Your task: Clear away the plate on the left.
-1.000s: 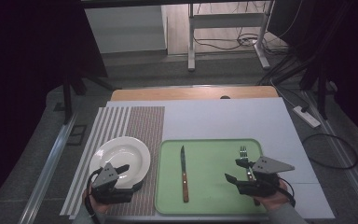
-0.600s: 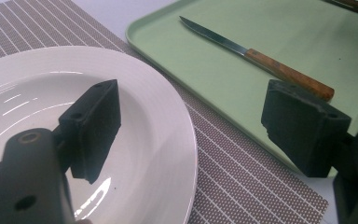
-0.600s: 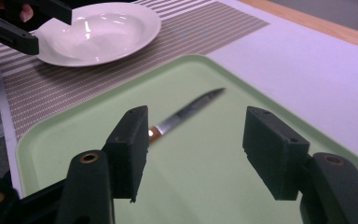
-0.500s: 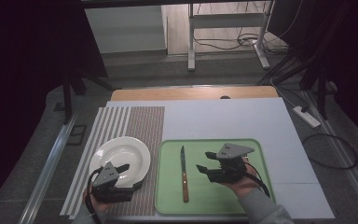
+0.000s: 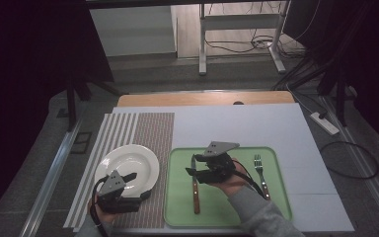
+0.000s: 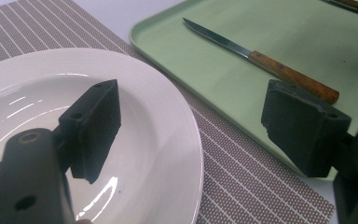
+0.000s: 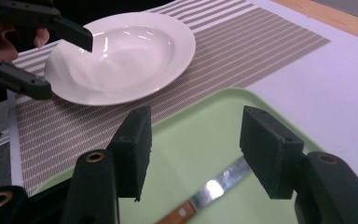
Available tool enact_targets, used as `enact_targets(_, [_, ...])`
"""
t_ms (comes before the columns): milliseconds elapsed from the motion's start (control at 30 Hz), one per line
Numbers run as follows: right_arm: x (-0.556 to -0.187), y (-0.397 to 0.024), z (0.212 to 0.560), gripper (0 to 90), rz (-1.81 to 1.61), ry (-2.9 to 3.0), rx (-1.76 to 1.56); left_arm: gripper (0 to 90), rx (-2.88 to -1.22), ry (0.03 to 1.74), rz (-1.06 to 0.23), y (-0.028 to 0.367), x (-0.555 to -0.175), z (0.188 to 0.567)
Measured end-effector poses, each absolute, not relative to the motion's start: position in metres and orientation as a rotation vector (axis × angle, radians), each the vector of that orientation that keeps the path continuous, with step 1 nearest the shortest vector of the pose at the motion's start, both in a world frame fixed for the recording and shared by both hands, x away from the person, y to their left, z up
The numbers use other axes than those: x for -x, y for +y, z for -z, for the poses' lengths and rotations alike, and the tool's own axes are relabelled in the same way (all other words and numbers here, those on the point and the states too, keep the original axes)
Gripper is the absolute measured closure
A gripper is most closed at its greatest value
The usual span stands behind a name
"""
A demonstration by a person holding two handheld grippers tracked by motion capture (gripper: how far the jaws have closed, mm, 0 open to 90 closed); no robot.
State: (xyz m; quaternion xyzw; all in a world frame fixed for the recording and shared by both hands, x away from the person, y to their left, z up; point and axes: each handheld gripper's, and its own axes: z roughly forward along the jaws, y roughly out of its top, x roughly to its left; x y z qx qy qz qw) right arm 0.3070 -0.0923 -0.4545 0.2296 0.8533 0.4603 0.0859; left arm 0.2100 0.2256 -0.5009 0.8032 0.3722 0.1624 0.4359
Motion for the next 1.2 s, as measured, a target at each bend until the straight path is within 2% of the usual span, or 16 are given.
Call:
enact_targets(333, [-0.317,-0.071,0.458,47.1,-1.373,2.606,-0.665,20.8,-2.007,0.917,-0.4,0.224,-0.21,0.501])
enact_targets(600, [-0.33,-0.058,0.463,58.2,-1.37,2.648,-0.692,20.8,-2.01,0.915,-0.397,0.223,-0.21,0.502])
enact_targets(633, [-0.333,-0.054,0.465,62.3,-1.364,2.66,-0.694,20.8,-2.011,0.914,-0.395,0.223,-0.21,0.502])
enact_targets(733, [-0.335,-0.049,0.467,66.4,-1.343,2.683,-0.676,20.9,-2.01,0.915,-0.397,0.223,-0.21,0.502])
enact_targets(767, [-0.336,-0.045,0.469,73.3,-1.331,2.7,-0.667,20.9,-2.01,0.915,-0.399,0.224,-0.21,0.501])
enact_targets(800, [-0.336,-0.045,0.469,73.3,-1.331,2.7,-0.667,20.9,-2.01,0.915,-0.399,0.224,-0.21,0.501])
enact_targets(833, [-0.339,-0.039,0.472,81.2,-1.329,2.718,-0.654,20.9,-2.009,0.917,-0.401,0.224,-0.21,0.501])
enact_targets(867, [-0.339,-0.039,0.472,81.2,-1.329,2.718,-0.654,20.9,-2.009,0.917,-0.401,0.224,-0.21,0.501])
enact_targets(900, [-0.341,-0.032,0.474,88.2,-1.321,2.739,-0.64,20.9,-2.01,0.917,-0.399,0.224,-0.21,0.502])
enact_targets(933, [-0.342,-0.029,0.474,90.0,-1.318,2.747,-0.64,20.9,-2.01,0.916,-0.399,0.224,-0.21,0.502])
enact_targets(1200, [-0.351,0.01,0.482,90.0,-1.242,2.817,-0.613,20.9,-2.008,0.914,-0.397,0.224,-0.21,0.501])
